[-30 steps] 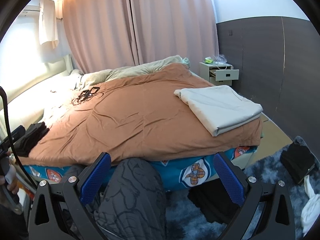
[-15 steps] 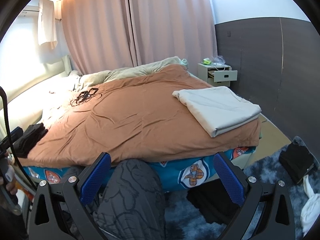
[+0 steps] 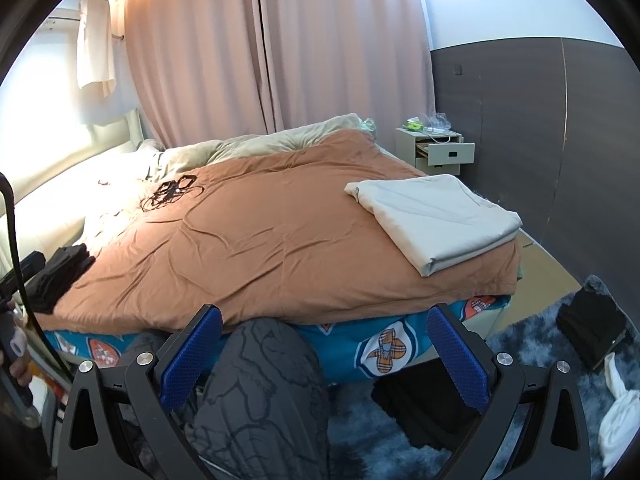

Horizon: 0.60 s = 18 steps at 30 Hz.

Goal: Fold large clothes

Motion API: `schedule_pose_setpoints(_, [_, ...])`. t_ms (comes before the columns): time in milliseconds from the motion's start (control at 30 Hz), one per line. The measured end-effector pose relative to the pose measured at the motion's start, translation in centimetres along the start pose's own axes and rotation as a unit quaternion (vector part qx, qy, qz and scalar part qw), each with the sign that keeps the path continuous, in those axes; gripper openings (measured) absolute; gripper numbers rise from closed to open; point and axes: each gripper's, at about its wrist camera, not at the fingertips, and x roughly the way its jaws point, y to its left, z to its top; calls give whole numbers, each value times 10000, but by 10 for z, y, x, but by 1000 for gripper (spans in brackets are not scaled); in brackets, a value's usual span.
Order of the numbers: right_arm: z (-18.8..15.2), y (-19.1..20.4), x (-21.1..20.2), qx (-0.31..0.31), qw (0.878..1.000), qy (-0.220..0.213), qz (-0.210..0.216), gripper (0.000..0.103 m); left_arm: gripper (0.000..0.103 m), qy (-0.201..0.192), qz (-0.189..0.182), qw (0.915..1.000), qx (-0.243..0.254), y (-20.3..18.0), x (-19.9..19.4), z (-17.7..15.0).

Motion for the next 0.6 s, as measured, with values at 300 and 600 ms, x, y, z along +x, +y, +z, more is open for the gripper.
schedule_pose_setpoints(300, [2,1,-1,-3,10000,-7,-11,103,102,34,-13,10000,-39,-2,-1,0])
schedule_pose_setpoints(600, [0,-1,1,14,10000,45,-14,103,102,50,-56,9999,72,-7,-3,-6])
